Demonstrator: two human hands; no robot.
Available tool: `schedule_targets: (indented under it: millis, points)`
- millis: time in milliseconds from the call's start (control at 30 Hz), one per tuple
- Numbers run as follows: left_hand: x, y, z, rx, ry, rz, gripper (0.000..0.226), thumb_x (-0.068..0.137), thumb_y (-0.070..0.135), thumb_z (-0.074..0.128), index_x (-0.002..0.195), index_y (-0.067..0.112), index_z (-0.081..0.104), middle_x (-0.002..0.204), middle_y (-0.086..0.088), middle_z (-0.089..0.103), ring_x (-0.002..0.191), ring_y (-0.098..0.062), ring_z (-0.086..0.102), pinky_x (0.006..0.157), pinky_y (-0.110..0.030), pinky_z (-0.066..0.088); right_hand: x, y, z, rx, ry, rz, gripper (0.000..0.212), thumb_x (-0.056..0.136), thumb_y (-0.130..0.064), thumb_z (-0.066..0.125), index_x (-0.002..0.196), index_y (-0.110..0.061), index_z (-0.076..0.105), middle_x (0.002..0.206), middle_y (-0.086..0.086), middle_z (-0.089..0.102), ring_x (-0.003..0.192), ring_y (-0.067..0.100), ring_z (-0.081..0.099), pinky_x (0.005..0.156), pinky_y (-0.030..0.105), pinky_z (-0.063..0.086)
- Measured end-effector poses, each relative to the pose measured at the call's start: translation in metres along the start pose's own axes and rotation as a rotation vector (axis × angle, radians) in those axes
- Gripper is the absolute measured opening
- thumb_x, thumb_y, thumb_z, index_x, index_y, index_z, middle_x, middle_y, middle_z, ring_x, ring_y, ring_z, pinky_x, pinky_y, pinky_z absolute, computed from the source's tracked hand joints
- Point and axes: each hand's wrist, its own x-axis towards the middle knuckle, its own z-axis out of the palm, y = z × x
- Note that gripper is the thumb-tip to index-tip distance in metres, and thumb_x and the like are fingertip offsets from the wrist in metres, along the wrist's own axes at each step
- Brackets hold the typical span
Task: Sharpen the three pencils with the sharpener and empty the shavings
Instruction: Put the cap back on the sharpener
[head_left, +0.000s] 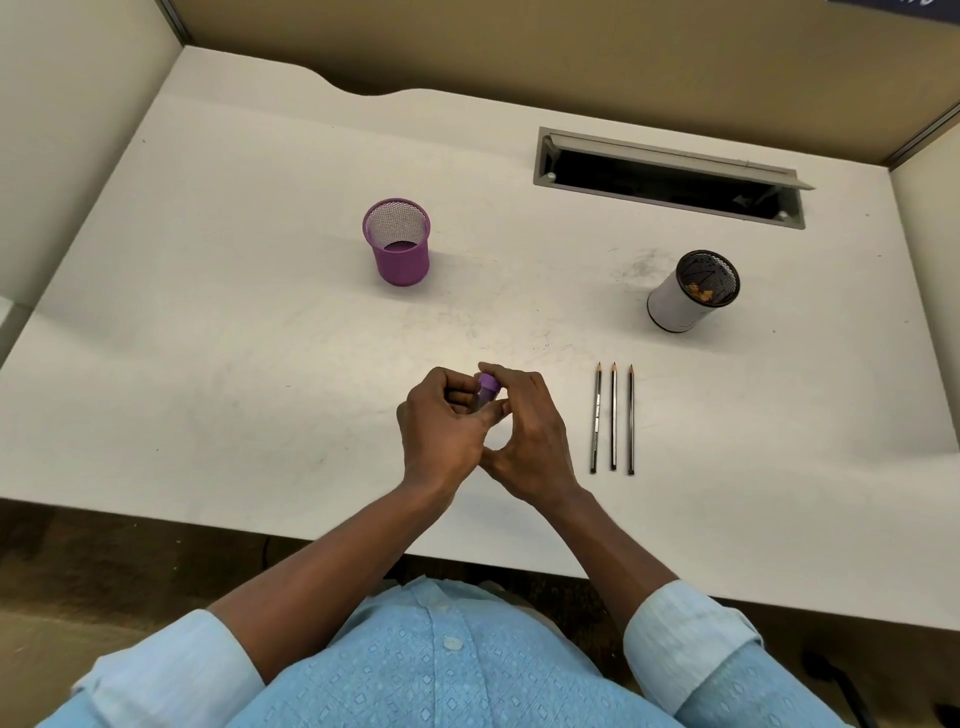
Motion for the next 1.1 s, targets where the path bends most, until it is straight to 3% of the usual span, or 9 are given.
schedule_targets:
  millis: [100, 200, 267, 367, 533, 700, 800, 933, 1100]
  points:
    - [0.004, -0.004, -0.004, 0.047, 0.021, 0.061, 0.035, 0.074, 0.024, 0.099, 0.096, 0.016, 0.072, 0.083, 0.007, 0.077, 0.076, -0.007, 0.073, 0.073, -0.024, 0.060, 0.001, 0.003, -0.002, 0.064, -0.060, -0.012, 0.085, 0.074, -0.025, 0.091, 0.149, -0.008, 0.055, 0.137, 0.004, 0.064, 0.126, 0.021, 0.058, 0.093, 0.028, 0.055]
    - [0.011, -0.012, -0.009, 0.116, 0.038, 0.151, 0.035, 0.073, 0.021, 0.099, 0.096, 0.016, 0.073, 0.085, 0.007, 0.076, 0.078, -0.009, 0.070, 0.073, -0.026, 0.057, 0.001, 0.012, -0.009, 0.162, -0.131, 0.012, 0.087, 0.072, -0.015, 0.087, 0.153, -0.012, 0.054, 0.140, 0.004, 0.061, 0.126, 0.023, 0.057, 0.086, 0.031, 0.058]
    - [0.016, -0.019, -0.011, 0.184, 0.043, 0.225, 0.035, 0.073, 0.019, 0.099, 0.096, 0.017, 0.072, 0.090, 0.007, 0.076, 0.082, -0.013, 0.068, 0.076, -0.032, 0.057, 0.002, 0.015, -0.013, 0.255, -0.148, 0.075, 0.079, 0.074, -0.009, 0.083, 0.149, -0.014, 0.059, 0.135, 0.004, 0.064, 0.121, 0.024, 0.063, 0.081, 0.035, 0.060]
    - [0.021, -0.027, -0.011, 0.275, 0.040, 0.378, 0.033, 0.074, 0.016, 0.097, 0.097, 0.017, 0.072, 0.093, 0.005, 0.074, 0.086, -0.018, 0.066, 0.077, -0.041, 0.057, 0.004, 0.013, -0.015, 0.397, -0.069, 0.248, 0.058, 0.085, -0.015, 0.082, 0.140, -0.014, 0.065, 0.128, 0.002, 0.072, 0.116, 0.021, 0.070, 0.079, 0.029, 0.059]
    - [0.022, -0.028, -0.007, 0.313, 0.034, 0.552, 0.026, 0.081, 0.013, 0.093, 0.096, 0.011, 0.072, 0.091, 0.002, 0.072, 0.085, -0.022, 0.065, 0.072, -0.044, 0.057, 0.012, 0.004, -0.011, 0.462, 0.049, 0.462, 0.027, 0.091, -0.022, 0.086, 0.116, -0.018, 0.078, 0.105, -0.006, 0.082, 0.103, 0.012, 0.076, 0.081, 0.027, 0.059]
    - [0.026, -0.027, -0.001, 0.328, 0.028, 0.592, 0.027, 0.080, 0.008, 0.092, 0.097, 0.010, 0.071, 0.091, 0.000, 0.071, 0.085, -0.022, 0.065, 0.071, -0.044, 0.058, 0.018, 0.002, -0.007, 0.506, 0.104, 0.523, 0.025, 0.087, -0.017, 0.089, 0.111, -0.015, 0.081, 0.098, -0.004, 0.082, 0.091, 0.011, 0.077, 0.081, 0.024, 0.059]
    - [0.031, -0.027, -0.001, 0.384, -0.008, 0.566, 0.038, 0.078, 0.020, 0.095, 0.105, 0.011, 0.070, 0.099, 0.001, 0.072, 0.092, -0.022, 0.064, 0.075, -0.045, 0.057, 0.023, 0.005, -0.007, 0.532, 0.117, 0.516, 0.028, 0.087, -0.014, 0.089, 0.114, -0.015, 0.080, 0.101, -0.001, 0.083, 0.093, 0.016, 0.078, 0.084, 0.028, 0.062]
    - [0.044, -0.045, -0.002, 0.528, -0.093, 0.369, 0.075, 0.076, 0.058, 0.091, 0.131, 0.018, 0.061, 0.129, 0.000, 0.067, 0.118, -0.023, 0.061, 0.090, -0.041, 0.055, 0.038, 0.021, -0.012, 0.505, 0.159, 0.473, 0.035, 0.088, -0.007, 0.086, 0.121, -0.015, 0.079, 0.109, 0.002, 0.081, 0.098, 0.017, 0.078, 0.089, 0.026, 0.061]
    - [0.060, -0.082, -0.020, 0.781, -0.123, 0.483, 0.091, 0.086, 0.071, 0.072, 0.147, 0.005, 0.053, 0.164, -0.014, 0.047, 0.152, -0.033, 0.044, 0.120, -0.046, 0.042, 0.067, 0.050, -0.026, 0.285, 0.182, 0.311, 0.041, 0.090, -0.004, 0.082, 0.130, -0.014, 0.077, 0.110, 0.004, 0.074, 0.096, 0.014, 0.075, 0.087, 0.030, 0.062]
